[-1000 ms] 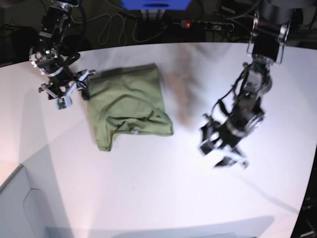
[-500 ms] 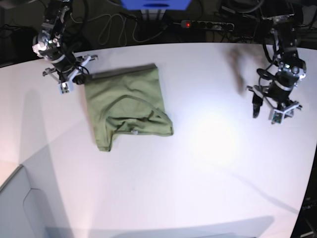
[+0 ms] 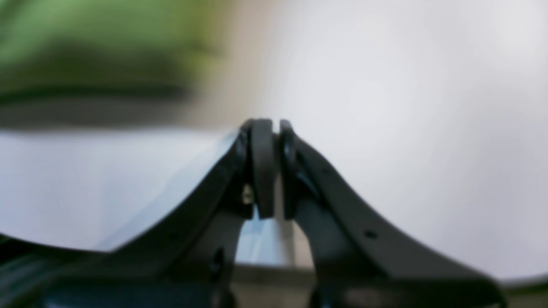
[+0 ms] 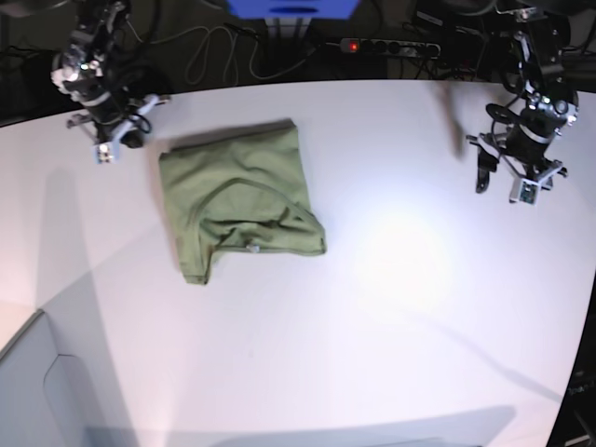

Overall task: Fold the T-shirt properly
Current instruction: 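Release the bundle and withdraw the left gripper away from it, then press the bundle's corner down with the right gripper to tidy it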

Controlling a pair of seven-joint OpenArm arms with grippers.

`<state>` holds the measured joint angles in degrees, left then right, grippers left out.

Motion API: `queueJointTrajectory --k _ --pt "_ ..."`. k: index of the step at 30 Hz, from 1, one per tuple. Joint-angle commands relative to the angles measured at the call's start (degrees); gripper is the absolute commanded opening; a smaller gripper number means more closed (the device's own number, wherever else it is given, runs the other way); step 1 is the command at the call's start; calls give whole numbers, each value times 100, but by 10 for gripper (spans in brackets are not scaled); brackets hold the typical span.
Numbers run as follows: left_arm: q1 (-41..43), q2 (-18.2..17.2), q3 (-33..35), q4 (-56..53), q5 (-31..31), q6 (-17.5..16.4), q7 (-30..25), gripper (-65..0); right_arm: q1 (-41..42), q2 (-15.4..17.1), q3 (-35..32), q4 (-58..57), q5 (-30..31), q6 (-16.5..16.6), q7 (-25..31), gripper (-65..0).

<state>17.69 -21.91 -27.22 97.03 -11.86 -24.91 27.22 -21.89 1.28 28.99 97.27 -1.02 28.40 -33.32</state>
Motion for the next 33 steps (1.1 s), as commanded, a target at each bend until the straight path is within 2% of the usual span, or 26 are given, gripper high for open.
queueJointTrajectory --k 1,8,16,23,27,33 --pt "20 -90 -43 94 -76 16 -116 -282 110 26 6 123 88 56 57 -650" --pt "99 323 -51 68 -76 16 -116 -282 690 17 6 193 71 74 5 -650" --pt "310 763 -43 112 -76 16 -116 -282 637 8 -706 185 88 83 49 -650" --pt "503 789 -43 112 -76 16 -116 -282 268 -9 -1137 308 88 83 57 -650" --pt "582 789 -43 112 -76 16 -116 -282 136 -9 -1102 492 88 83 57 -650" --pt "749 877 -51 121 -76 -19 -116 -282 136 0 -706 1213 88 83 57 -650"
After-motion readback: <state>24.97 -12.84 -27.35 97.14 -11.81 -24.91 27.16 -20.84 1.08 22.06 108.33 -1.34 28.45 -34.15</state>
